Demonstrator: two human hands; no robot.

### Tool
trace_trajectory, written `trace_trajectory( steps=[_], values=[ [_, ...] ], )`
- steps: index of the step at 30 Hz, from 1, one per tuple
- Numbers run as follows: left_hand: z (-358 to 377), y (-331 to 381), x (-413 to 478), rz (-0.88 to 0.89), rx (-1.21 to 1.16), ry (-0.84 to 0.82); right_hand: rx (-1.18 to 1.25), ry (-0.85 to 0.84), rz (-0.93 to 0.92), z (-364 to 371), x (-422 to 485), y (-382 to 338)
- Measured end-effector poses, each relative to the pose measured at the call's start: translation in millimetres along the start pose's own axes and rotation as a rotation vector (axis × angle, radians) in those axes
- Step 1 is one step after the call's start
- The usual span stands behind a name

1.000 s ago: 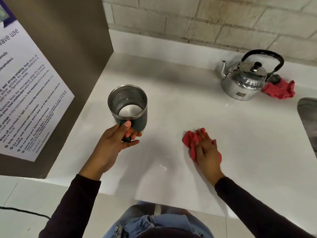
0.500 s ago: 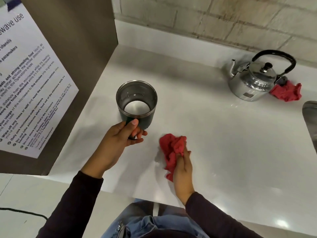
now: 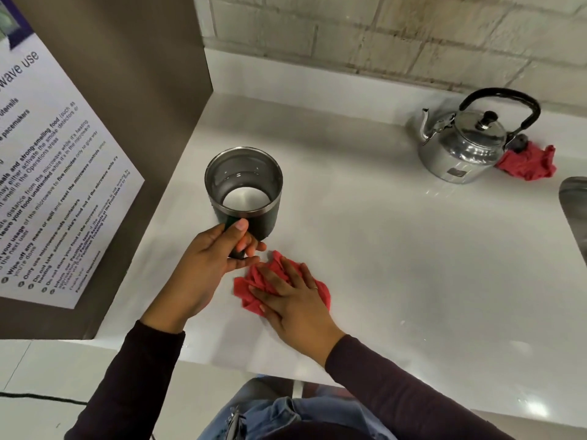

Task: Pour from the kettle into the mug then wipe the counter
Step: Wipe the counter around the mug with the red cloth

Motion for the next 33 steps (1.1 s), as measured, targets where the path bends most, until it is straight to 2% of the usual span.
trace_trajectory(
  steps=[3, 6, 12, 18, 28, 33],
  values=[
    [7.3, -5.3, 3.2, -0.007, -0.005, -0.013, -0.006, 0.017, 0.04, -17.4, -19.4, 26.9],
    [18.7, -16.1, 6.4, -0.031, -0.017, -0.029, -0.012, 0.032, 0.177, -33.2, -40.3, 63.3],
    [48.9, -38.7, 10.0, -0.083, -0.048, -0.09, -0.04, 0.203, 0.419, -74.2, -70.7, 119.0],
    [65.1, -55.3, 14.1, -0.105, -0.022, -0.109, -0.067, 0.369, 0.378, -89.5, -77.2, 127.8],
    [62.3, -73.4, 17.3, -0.114, 0.032, -0.072, -0.156, 0.383, 0.458, -95.3, -69.7, 130.0],
    [53.7, -67.0, 19.7, -0.079, 0.123, -0.04, -0.02, 0.455, 0.588, -107.6, -63.7, 134.0]
  ],
)
Point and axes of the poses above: each hand's wrist, its own x-axis towards the middle knuckle, its own z-axis out of the palm, y = z × x, the point moved 10 cm from there along x, towards the middle knuckle, and after that the axes turned 15 degrees about y, right-handed, at the moved point
